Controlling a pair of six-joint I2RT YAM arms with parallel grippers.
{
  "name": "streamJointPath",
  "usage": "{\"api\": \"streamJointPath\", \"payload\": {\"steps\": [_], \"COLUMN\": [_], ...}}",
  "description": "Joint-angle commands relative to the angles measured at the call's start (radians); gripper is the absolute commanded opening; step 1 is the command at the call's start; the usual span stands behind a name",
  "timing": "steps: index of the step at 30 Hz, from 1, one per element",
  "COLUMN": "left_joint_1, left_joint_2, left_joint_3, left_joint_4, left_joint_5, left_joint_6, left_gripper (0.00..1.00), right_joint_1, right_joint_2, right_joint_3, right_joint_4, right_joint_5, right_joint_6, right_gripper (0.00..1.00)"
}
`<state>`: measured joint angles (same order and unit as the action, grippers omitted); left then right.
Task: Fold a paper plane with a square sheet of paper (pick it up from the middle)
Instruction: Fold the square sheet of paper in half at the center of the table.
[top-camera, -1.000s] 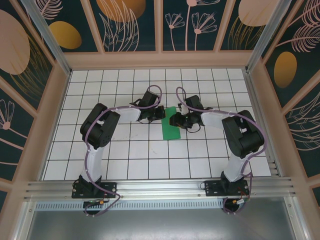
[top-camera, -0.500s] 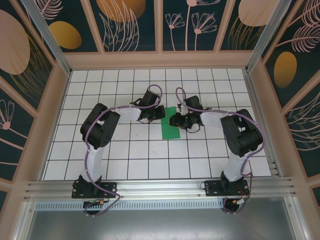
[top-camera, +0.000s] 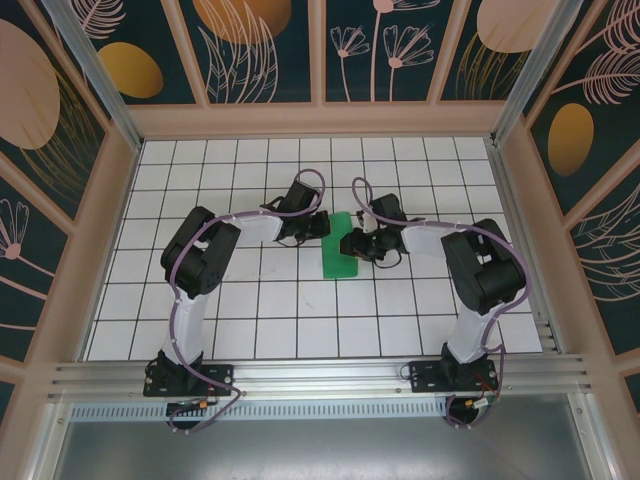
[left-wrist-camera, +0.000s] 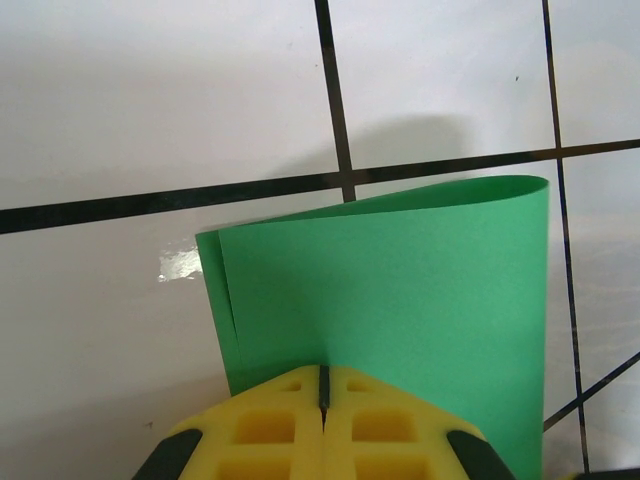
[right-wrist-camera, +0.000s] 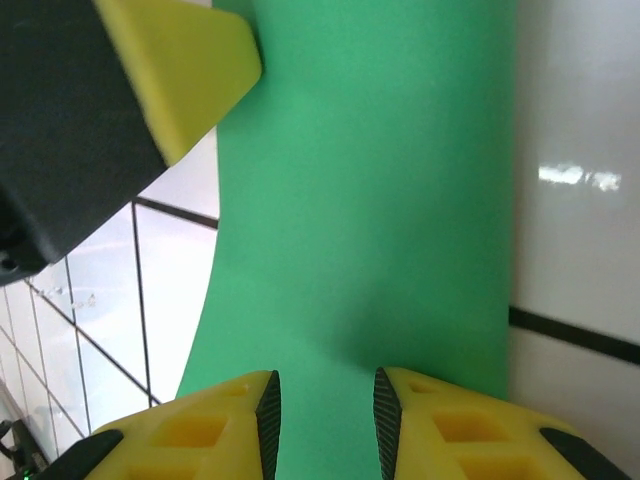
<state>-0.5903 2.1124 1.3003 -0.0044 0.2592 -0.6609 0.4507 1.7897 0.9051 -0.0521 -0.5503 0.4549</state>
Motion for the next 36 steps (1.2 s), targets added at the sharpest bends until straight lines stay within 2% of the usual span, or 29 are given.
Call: {"api": "streamJointPath", "payload": {"steps": [1, 8, 13, 20, 27, 36], "left_joint_1": [0.014, 0.014, 0.014, 0.014, 0.014, 0.014], "left_joint_2": [0.070, 0.072, 0.075, 0.072, 0.072, 0.064], "left_joint_3": [-0.016, -0.020, -0.021, -0.022, -0.021, -0.027], "left_joint_4": [-0.129, -0.131, -0.128, -0.129, -0.128, -0.129], "left_joint_5": [-0.115, -0.127, -0.130, -0.135, -0.132, -0.132], "left_joint_6": [0.023, 0.016, 0.012, 0.010, 0.011, 0.019], "left_gripper": [0.03, 0.03, 0.03, 0.03, 0.03, 0.03], "right_joint_1": [-0.001, 0.008, 0.010, 0.037, 0.043, 0.033], "right_joint_2": [-0.061, -0.061, -0.054, -0.151, -0.087, -0.164], "right_joint_3": [-0.041, -0.134, -0.138, -0.149, -0.196, -0.078], "right_joint_4": [-0.013, 0.023, -0.004, -0.018, -0.015, -0.038], "right_joint_5": [-0.035, -0.068, -0.041, -0.074, -0.023, -0.047], "right_joint_6": [0.016, 0.042, 0.040, 0.048, 0.073, 0.068], "right_gripper": [0.34, 0.29, 0.25, 0.23, 0.18, 0.18]}}
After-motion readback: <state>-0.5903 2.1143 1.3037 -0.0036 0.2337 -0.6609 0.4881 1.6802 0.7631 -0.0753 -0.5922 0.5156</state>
